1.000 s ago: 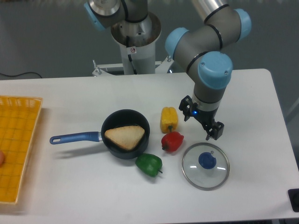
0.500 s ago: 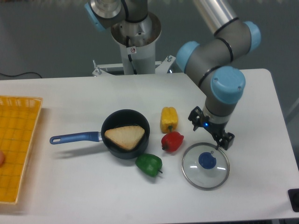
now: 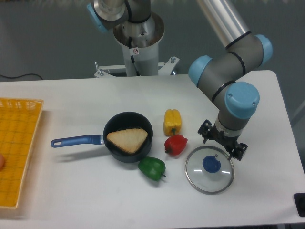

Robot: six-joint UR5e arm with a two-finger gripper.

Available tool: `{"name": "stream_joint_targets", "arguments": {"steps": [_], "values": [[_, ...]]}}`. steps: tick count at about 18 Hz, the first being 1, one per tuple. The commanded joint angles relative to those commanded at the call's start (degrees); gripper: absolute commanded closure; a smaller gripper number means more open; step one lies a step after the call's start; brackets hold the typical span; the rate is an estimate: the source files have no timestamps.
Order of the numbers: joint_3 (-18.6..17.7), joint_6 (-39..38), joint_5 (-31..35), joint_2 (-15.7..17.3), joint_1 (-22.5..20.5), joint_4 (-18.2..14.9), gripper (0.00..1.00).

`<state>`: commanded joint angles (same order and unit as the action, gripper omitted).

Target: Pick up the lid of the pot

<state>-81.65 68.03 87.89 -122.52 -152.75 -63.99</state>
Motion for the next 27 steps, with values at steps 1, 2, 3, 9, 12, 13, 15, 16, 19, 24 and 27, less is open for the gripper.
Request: {"name": "stream_joint_targets", "arguments": {"steps": [1, 2, 3, 9, 12, 13, 15, 16, 19, 24, 27], "values": [[-0.09, -0.09, 0.00, -0.53, 0.00, 0.53, 0.00], [-0.09, -0.44, 0.00, -0.88, 0.00, 0.97, 0.00], [-0.09, -1.40, 0.00, -0.97, 0.00, 1.06, 0.00], [-0.17, -3.17, 0.00, -1.50, 0.35, 2.02, 0.00], [-0.17, -4.31, -0.09, -1.94, 0.61, 2.38, 0.00], [-0.17, -4.75, 0.00, -2.11, 0.79, 3.16, 0.00], [-0.17, -5.89, -0.09, -2.46, 1.49, 3.61, 0.00], [-0.09, -6.15, -0.09, -2.55, 1.67, 3.61, 0.00], [-0.44, -6.60, 0.00, -2.90, 2.11, 3.69, 0.00], [-0.61, -6.68, 0.00, -3.25, 2.29, 4.04, 0.00], [-0.62, -7.03, 0.00, -3.34, 2.46, 4.57, 0.00]]}}
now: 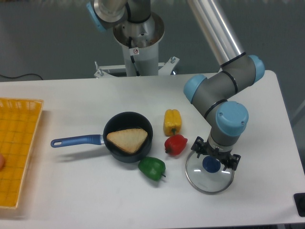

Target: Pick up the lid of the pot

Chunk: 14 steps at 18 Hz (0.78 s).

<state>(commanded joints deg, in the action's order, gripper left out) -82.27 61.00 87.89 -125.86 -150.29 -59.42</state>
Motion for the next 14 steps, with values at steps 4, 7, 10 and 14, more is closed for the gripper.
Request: {"name": "stream_joint_targets", "arguments": {"steps": [4, 7, 10, 14], "values": [[0.09, 0.00, 0.00, -0.35, 0.00, 0.53, 0.00], [0.09, 0.00, 0.00, -0.62, -0.09, 0.62, 0.00], [0.09, 0.00, 0.09, -0.79, 0.00, 0.62, 0.00], [0.09, 0.17, 0.09, -1.32, 0.00, 0.70, 0.00]]}}
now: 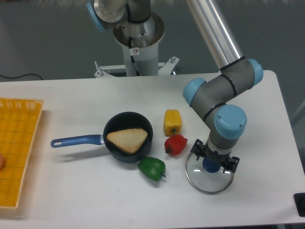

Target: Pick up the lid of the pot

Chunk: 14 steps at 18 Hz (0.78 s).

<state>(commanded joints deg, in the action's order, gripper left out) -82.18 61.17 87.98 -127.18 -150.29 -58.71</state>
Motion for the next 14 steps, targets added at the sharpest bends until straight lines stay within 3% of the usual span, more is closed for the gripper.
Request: {"name": "stream_joint_targets", "arguments": {"steps": [6, 9, 14], "values": [[0.00, 0.26, 0.09, -0.26, 0.00, 0.00, 0.01], [-0.09, 0.70, 0.18, -0.35, 0.17, 0.00, 0.11], [-0.26, 1.85, 0.18, -0.44, 0.09, -0.09, 0.19]]}}
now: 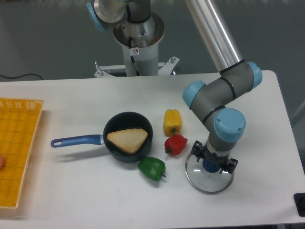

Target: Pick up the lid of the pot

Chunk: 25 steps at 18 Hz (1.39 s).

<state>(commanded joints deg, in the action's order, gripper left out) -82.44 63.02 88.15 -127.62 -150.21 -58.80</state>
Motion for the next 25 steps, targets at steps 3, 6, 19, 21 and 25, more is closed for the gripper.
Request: {"name": "stream_joint_targets", "arguments": {"steps": [3, 6, 19, 21, 25], "values": [[0.00, 0.44, 0.00, 0.09, 0.09, 0.00, 0.27], [0.00, 0.70, 0.00, 0.18, 0.00, 0.00, 0.33], [-0.09, 0.62, 0.09, 1.67, 0.09, -0.35, 0.52], [-0.09, 0.62, 0.09, 2.02, 0.09, -0.70, 0.52], [-0.53, 0.70, 0.18, 3.34, 0.18, -1.40, 0.52]]}}
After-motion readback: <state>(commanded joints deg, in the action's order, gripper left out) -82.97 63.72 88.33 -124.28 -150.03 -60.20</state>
